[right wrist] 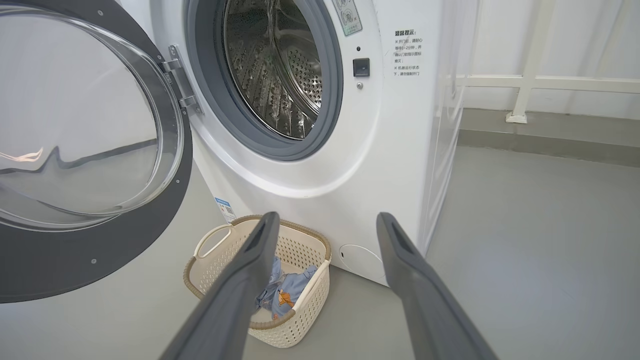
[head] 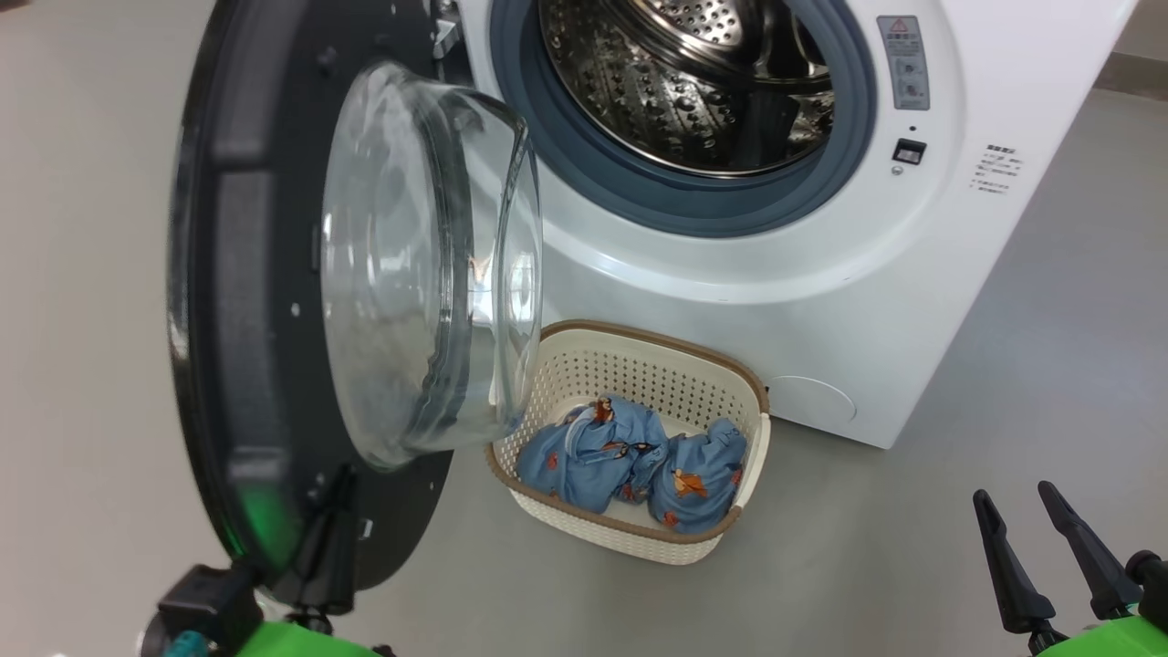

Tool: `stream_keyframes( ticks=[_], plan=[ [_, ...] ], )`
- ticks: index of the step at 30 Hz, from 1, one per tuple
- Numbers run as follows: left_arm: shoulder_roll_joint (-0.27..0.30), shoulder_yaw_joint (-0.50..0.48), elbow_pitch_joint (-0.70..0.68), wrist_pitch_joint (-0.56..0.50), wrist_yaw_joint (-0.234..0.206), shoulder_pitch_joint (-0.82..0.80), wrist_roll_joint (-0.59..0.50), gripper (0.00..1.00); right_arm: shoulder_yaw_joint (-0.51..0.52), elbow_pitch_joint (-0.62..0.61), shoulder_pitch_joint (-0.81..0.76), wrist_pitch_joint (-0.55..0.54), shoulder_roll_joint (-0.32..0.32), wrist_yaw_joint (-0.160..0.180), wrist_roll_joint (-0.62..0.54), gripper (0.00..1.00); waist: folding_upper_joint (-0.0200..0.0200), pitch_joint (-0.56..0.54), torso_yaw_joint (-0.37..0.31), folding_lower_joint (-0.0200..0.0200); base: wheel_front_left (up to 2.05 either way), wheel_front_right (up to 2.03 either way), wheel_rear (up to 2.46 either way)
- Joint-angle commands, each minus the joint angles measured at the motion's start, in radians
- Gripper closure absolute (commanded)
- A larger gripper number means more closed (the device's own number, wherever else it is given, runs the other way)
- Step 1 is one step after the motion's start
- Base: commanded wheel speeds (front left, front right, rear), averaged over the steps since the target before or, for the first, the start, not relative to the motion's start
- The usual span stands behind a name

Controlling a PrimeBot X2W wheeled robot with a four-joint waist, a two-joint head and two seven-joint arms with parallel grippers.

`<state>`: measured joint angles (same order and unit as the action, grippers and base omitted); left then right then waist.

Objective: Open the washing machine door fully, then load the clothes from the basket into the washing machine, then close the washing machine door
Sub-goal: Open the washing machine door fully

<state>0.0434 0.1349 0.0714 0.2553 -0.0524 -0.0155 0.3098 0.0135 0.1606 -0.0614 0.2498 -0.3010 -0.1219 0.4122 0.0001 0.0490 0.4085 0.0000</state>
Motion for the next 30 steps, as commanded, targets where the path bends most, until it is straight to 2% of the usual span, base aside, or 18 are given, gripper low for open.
stream_keyframes(
  ticks=[1,13,23,30],
  plan=[
    [0.027,-0.066,-0.014,0.006,-0.012,-0.059,-0.014,1.00,-0.024,-0.027,0.018,0.012,-0.029,-0.009,-0.003,0.00,-0.0001,0.008,0.014,0.0000,0.00,0.00,0.00],
    [0.057,-0.228,0.051,0.006,-0.009,-0.140,0.000,1.00,-0.032,-0.039,0.023,0.012,-0.042,-0.009,0.002,0.00,-0.0001,0.039,0.033,0.0000,0.00,0.00,0.00],
    [0.112,-0.357,0.156,0.006,0.002,-0.238,-0.033,1.00,-0.041,-0.046,0.029,0.012,-0.054,-0.009,0.004,0.00,-0.0001,0.071,0.030,0.0000,0.00,0.00,0.00],
    [0.140,-0.429,0.228,0.006,0.024,-0.297,-0.052,1.00,-0.047,-0.055,0.047,0.012,-0.072,-0.009,0.008,0.00,-0.0001,0.108,0.018,0.0000,0.00,0.00,0.00]
  ],
)
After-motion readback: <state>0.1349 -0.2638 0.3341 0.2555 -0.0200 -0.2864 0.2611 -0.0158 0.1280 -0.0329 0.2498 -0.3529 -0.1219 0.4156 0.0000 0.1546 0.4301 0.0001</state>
